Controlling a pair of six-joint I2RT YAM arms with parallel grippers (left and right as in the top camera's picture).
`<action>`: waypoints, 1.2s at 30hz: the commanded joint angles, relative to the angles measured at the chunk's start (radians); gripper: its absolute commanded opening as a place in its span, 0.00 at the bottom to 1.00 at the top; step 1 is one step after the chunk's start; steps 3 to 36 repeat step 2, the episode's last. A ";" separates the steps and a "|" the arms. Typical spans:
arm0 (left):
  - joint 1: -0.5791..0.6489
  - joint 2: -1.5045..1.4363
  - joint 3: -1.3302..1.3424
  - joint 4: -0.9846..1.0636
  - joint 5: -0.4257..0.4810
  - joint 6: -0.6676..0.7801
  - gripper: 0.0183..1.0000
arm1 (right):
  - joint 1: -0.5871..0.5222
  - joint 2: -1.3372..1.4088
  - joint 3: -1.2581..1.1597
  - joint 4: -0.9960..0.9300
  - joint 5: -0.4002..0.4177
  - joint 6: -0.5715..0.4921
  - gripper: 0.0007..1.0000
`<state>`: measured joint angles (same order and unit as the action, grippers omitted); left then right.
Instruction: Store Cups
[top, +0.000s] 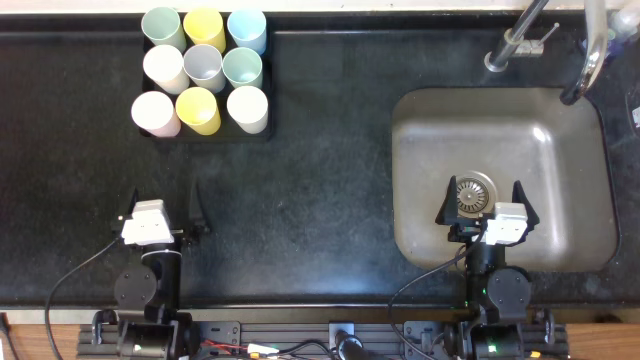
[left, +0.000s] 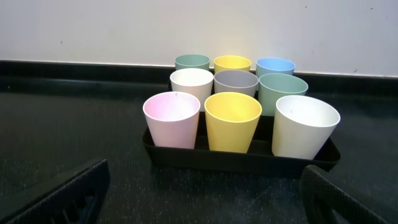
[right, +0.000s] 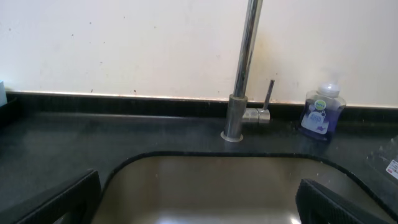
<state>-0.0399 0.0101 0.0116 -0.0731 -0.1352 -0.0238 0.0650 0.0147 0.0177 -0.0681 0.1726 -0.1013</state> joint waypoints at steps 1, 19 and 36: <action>-0.012 -0.008 -0.004 0.002 -0.012 -0.007 1.00 | -0.006 -0.011 -0.013 0.005 0.004 0.000 1.00; -0.012 -0.008 -0.004 0.002 -0.012 -0.008 1.00 | -0.006 -0.011 -0.013 0.005 0.004 0.000 1.00; -0.012 -0.008 -0.004 0.002 -0.012 -0.008 1.00 | -0.006 -0.011 -0.013 0.005 0.004 0.000 1.00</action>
